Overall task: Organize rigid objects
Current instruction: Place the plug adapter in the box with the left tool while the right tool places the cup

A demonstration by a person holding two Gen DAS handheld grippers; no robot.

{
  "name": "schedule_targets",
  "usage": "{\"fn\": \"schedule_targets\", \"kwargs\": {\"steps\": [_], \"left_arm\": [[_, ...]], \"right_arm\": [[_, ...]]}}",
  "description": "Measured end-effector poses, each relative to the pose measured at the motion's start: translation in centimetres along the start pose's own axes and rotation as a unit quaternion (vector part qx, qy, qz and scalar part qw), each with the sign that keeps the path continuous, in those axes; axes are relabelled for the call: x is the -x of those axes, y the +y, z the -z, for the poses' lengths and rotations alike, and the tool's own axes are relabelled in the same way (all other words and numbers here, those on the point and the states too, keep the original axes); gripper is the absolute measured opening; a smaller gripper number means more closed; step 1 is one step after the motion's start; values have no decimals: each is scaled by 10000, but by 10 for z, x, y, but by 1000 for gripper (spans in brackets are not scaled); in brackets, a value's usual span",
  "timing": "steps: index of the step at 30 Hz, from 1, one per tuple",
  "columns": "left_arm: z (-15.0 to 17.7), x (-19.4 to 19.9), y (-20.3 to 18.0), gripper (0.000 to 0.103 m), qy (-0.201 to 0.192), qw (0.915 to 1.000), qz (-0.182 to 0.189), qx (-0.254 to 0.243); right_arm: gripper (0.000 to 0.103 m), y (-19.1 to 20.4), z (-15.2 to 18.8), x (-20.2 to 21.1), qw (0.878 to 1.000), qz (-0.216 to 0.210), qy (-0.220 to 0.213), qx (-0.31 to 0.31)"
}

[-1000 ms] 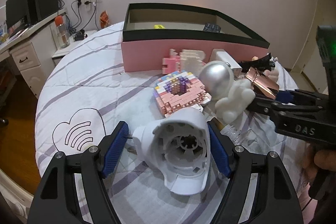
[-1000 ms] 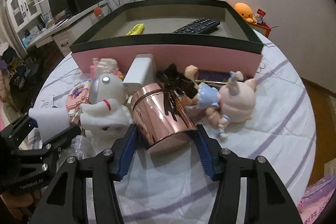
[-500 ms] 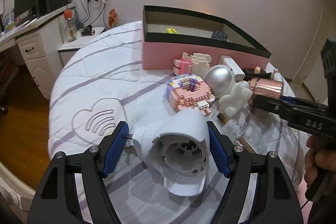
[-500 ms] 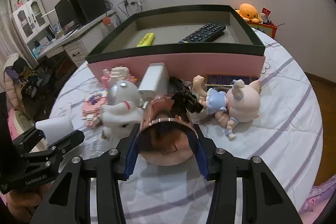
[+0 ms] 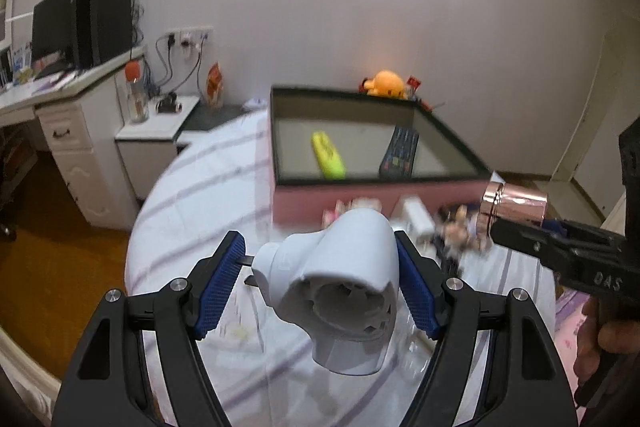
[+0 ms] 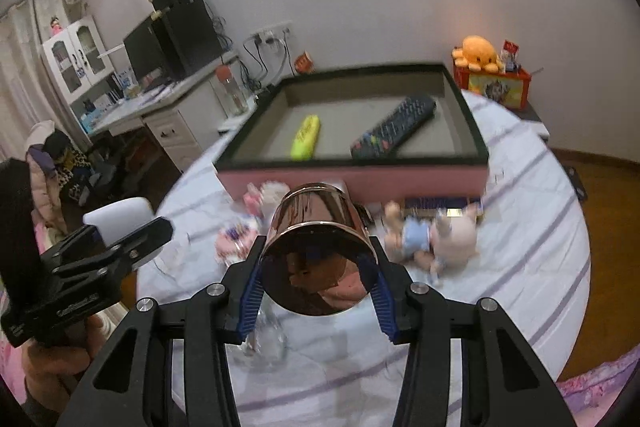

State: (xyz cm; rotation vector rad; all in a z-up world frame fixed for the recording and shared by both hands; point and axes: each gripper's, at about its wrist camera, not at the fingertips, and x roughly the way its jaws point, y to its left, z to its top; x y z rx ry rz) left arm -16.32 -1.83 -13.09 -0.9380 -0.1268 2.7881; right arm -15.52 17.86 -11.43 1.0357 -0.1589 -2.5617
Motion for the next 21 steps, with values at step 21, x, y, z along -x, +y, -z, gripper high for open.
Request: {"fn": "schedule_targets", "kwargs": {"steps": [21], "left_arm": [[-83,-150,-10,75,306,9995,121,-13]], "right_arm": [[48,-62,-76,-107,9969,683,382,-26]]}}
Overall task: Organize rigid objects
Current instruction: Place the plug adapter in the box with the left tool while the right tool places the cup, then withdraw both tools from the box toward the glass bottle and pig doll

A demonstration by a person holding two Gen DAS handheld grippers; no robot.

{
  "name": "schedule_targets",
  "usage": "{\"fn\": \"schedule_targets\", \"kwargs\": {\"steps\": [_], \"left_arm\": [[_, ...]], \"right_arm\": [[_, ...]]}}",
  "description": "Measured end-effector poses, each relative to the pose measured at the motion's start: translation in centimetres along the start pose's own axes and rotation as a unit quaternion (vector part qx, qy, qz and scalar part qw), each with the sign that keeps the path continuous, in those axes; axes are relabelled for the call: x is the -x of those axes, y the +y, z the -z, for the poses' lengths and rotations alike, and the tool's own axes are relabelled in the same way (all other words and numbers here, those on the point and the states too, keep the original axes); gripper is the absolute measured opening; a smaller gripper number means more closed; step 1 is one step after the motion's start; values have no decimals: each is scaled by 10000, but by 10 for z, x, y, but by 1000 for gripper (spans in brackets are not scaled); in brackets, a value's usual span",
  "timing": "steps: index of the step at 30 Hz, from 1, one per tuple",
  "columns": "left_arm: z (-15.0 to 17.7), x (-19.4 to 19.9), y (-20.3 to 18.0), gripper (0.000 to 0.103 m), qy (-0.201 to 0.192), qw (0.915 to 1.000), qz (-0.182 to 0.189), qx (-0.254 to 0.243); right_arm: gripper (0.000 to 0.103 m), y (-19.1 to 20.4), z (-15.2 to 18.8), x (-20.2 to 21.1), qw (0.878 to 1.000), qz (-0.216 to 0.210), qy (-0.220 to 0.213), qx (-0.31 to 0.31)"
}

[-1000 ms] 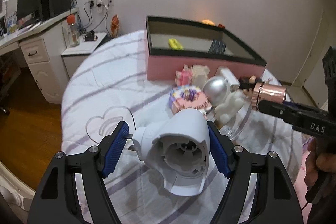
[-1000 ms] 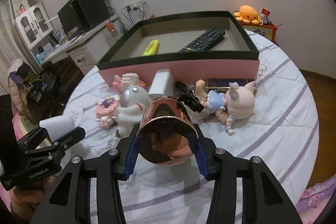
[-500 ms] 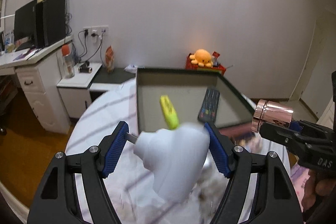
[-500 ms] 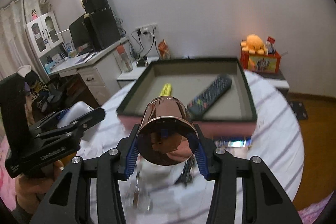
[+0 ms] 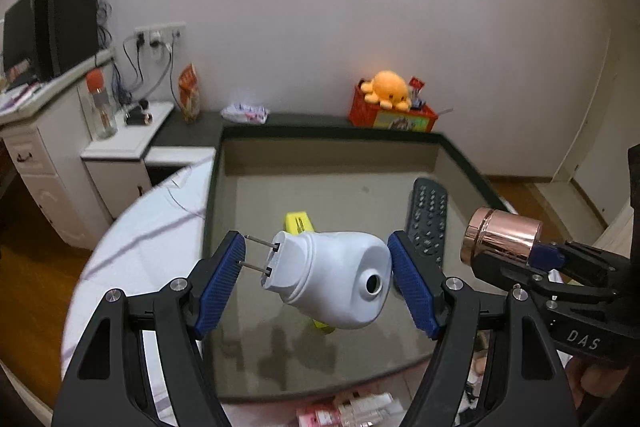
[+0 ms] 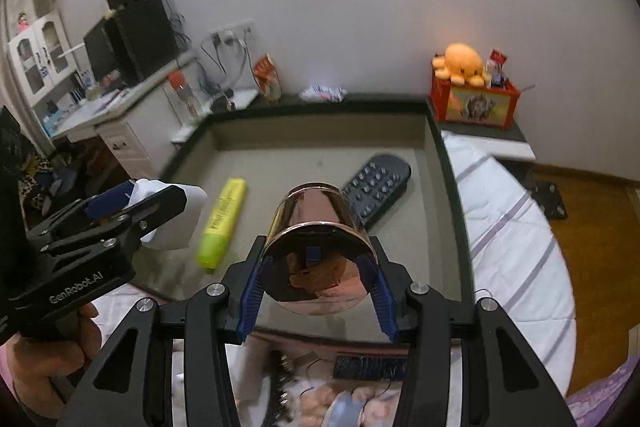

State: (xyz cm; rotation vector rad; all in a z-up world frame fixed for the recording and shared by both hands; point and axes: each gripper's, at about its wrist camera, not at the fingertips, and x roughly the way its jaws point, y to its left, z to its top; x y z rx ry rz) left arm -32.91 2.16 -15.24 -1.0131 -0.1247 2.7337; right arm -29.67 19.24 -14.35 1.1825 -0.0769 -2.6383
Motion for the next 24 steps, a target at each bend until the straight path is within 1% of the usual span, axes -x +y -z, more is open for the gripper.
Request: {"fn": "schedule_targets", "kwargs": {"steps": [4,7,8,9,10,11,14,17,18,19,24], "left_arm": [[6,-14,0,75,214,9998,-16,-33],[11,-14,-3,76,288,9995,-80,-118],[11,-14,-4,78,303,9994,-126,-148],[12,-13,-5,81,308,9992,-165,-173],[12,-11,-4,87,303,9992,-192,-198],[11,-6,-5,91,264,9992,-216,-229],[12,9,-6,95,121,9990,-337,-280],[11,30,-4,101,-43,9989,-394,-235],[12,38,-5,102,-131,9987,-444,-232],[13,51,-6,102,-269,9979,-547,-235],[18,98,-11,103,-666,9937,-860,-254]], "right_arm": [[48,-2,3,-13,9998,95,175,12],[49,1,4,-16,9994,210,246,92],[49,3,4,-16,9993,249,245,126],[58,4,6,-15,9992,273,250,150],[77,4,4,-14,9992,283,243,152],[84,5,5,-10,9992,317,193,145],[85,8,6,1,9995,288,101,108],[90,8,6,14,9995,313,-38,5],[95,10,7,21,9994,322,-115,-12],[103,12,8,29,9991,359,-204,-45],[103,20,15,69,9974,314,-596,-248]]}}
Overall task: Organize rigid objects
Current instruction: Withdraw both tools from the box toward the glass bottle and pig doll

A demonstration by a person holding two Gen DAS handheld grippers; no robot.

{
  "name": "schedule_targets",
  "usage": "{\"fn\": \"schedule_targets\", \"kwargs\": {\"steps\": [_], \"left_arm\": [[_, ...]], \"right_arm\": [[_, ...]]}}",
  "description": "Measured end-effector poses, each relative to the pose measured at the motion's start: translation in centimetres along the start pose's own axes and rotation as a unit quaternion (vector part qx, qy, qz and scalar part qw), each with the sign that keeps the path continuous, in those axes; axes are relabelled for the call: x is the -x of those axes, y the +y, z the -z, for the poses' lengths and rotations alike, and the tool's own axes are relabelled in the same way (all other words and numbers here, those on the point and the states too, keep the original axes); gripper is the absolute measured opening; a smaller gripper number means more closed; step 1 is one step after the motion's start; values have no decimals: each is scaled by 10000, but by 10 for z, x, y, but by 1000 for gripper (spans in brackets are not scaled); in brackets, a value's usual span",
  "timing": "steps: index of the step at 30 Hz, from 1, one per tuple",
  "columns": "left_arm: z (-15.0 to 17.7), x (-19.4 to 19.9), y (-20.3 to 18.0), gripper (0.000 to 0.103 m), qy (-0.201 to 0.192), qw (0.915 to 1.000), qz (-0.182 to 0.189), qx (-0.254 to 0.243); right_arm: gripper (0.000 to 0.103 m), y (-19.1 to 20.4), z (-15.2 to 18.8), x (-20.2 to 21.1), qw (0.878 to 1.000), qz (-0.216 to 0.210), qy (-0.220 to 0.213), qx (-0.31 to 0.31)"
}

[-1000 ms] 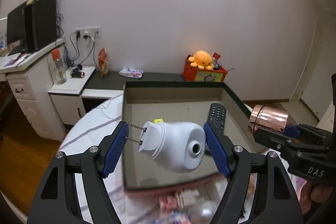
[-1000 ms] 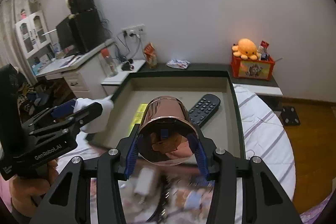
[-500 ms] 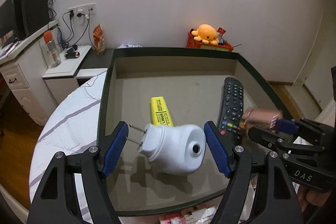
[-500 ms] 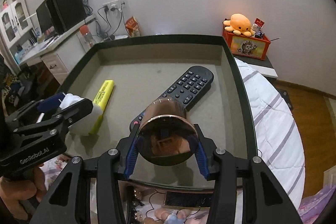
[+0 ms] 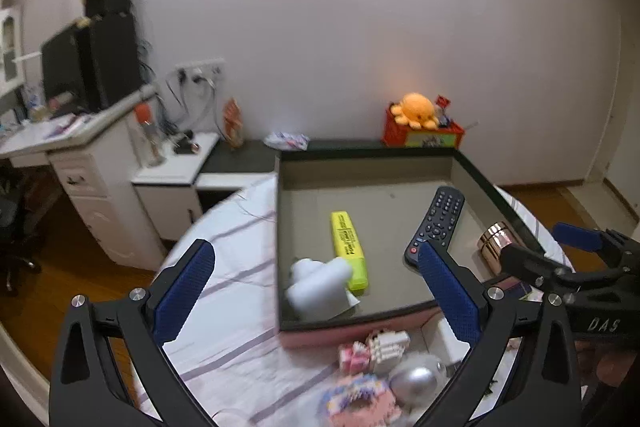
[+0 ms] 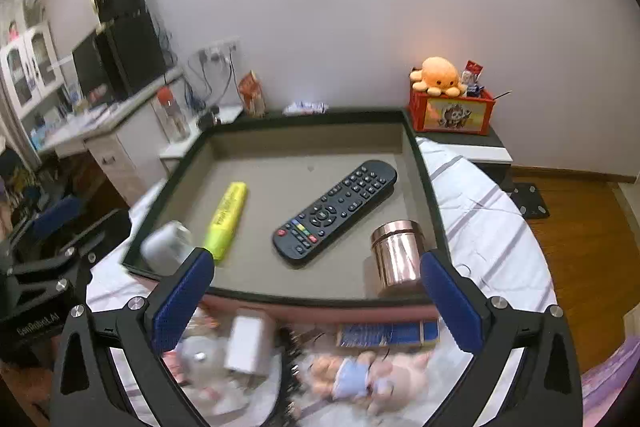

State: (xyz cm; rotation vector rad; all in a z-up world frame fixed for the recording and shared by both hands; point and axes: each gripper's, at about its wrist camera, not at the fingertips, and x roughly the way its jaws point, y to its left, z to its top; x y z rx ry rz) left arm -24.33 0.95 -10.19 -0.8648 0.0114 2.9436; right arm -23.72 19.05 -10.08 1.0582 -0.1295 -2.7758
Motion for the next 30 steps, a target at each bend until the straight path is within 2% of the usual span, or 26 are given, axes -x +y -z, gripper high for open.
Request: {"fn": "schedule_targets", "kwargs": {"steps": [4,17,22,30], "left_arm": [[1,38,1,103,-204,9996,-210,24],[23,146,8,103,-580,9975,-318,262],[30,173,1,103,-627,9972,-347,226],[42,195,-5,103,-573,9975,-342,249]], "right_arm": [[103,8,5,33,9997,0,-225,-123],[103,41,30,148,9961,81,-874,62],[103,44,45,179,9948,100,-1017,46],[103,39,67,206,9939,52,-1098,-46]]}}
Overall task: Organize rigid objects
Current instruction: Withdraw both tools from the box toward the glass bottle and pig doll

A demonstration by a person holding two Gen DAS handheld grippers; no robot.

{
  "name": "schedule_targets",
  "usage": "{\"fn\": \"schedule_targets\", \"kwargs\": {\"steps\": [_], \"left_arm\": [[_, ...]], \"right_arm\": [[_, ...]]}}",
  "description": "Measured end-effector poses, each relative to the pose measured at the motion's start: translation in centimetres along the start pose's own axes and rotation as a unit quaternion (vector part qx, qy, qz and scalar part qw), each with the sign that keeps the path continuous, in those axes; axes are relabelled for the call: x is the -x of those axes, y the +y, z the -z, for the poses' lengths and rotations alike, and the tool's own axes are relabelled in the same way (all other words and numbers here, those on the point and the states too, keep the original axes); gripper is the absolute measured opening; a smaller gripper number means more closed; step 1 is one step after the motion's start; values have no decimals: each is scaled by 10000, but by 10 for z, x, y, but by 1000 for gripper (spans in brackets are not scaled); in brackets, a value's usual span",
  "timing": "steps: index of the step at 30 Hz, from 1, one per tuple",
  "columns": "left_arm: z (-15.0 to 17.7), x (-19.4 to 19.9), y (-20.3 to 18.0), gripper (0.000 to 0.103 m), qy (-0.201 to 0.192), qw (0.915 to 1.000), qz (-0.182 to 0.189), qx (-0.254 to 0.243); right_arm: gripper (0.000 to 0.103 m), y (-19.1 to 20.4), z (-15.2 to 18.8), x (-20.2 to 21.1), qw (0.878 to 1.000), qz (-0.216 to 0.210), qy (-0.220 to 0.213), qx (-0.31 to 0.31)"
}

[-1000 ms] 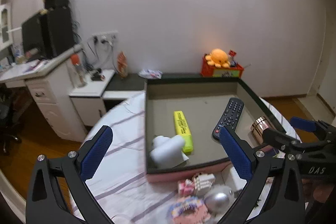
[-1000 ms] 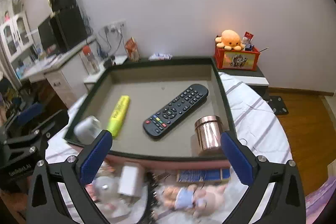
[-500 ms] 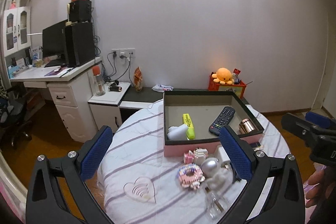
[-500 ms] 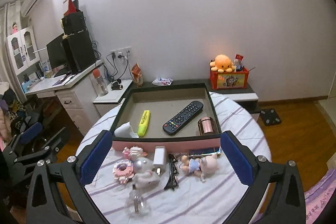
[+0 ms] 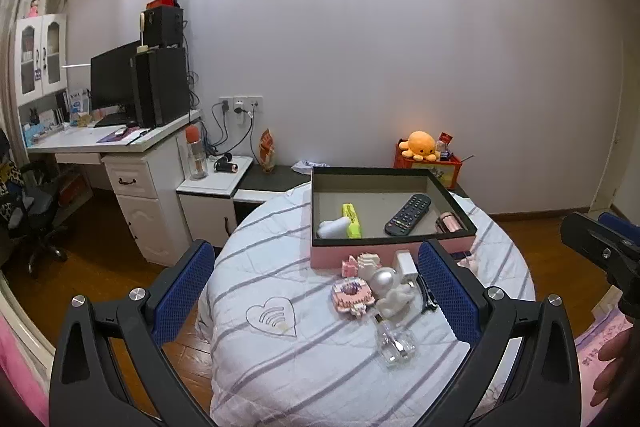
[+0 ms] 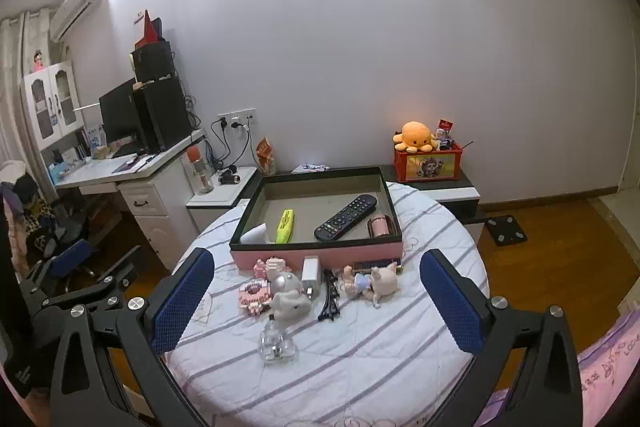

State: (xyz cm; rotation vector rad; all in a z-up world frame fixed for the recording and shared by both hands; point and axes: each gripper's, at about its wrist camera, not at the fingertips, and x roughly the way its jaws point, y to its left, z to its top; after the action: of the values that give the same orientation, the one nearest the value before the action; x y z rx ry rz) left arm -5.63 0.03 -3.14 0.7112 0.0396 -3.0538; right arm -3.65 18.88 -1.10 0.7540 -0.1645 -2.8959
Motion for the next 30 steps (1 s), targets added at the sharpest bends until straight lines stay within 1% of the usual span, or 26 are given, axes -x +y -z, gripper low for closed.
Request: {"fn": "schedule_targets", "kwargs": {"steps": [7,15,23,30], "left_arm": [[4,10,-6,103,1,10000,16,-60],[6,14,-5,103,11,10000,-27,-60],[4,12,-4,103,57,10000,-38,-37],[7,4,1,103,175,9998,-38,3]], "right_arm": [[103,-5,4,11,10000,49,-28,-54],[103,-7,6,12,10000,33,-10,-51],[103,-7,6,9,10000,58,25,-33],[103,-11,8,4,9999,107,100,-43]]}}
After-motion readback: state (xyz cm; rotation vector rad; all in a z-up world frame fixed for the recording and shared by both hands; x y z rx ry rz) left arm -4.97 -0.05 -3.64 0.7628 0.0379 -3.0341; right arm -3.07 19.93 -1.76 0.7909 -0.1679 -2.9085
